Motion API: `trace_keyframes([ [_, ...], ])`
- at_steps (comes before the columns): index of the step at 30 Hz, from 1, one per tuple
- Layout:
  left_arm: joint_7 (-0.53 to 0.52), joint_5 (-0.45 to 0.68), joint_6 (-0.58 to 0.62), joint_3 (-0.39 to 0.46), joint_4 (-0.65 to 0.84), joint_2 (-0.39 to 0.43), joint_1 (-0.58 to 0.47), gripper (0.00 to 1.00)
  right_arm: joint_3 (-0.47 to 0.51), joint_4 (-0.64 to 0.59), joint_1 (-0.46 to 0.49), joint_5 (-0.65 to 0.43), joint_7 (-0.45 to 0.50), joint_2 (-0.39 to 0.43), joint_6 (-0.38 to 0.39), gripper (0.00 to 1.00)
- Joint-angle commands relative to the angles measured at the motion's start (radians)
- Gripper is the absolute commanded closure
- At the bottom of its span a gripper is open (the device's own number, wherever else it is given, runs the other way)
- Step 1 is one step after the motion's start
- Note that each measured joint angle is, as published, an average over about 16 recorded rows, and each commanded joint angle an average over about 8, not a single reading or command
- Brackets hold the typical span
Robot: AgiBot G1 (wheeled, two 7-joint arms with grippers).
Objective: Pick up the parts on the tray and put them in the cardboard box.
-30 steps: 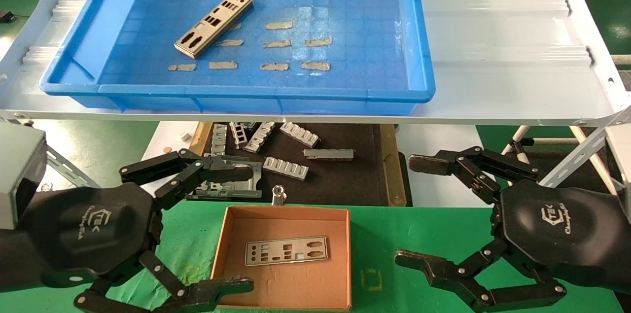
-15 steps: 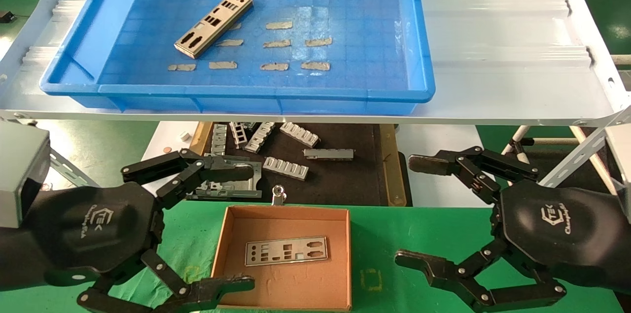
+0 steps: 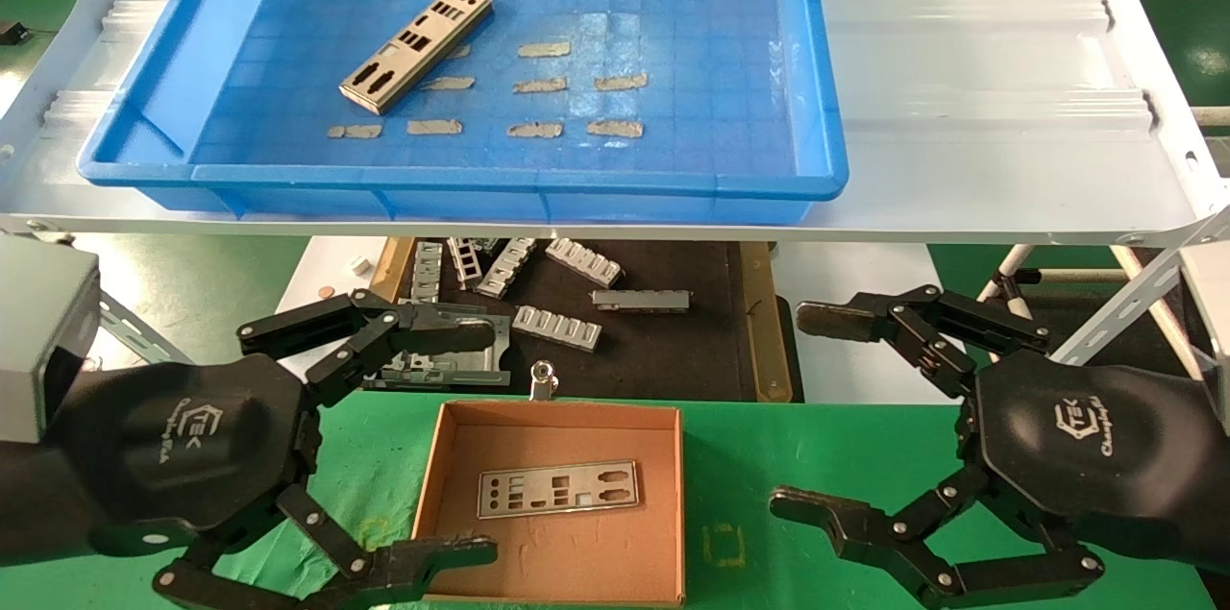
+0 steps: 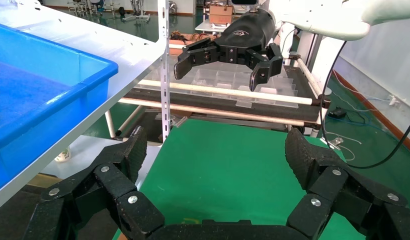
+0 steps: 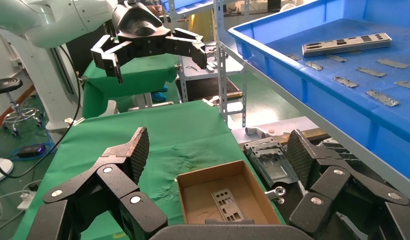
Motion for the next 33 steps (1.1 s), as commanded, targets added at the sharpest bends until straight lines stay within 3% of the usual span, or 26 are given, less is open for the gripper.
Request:
trace_keyframes([
  [1,0.000,0.000,0.000,0.000,0.000,0.000,0.000,0.00,0.000,0.000,0.000,0.000,0.000,0.000,0.000,0.00],
  [33,0.001,0.000,0.000,0.001,0.001,0.000,-0.001,0.00,0.000,0.000,0.000,0.000,0.000,0.000,0.000,0.00],
])
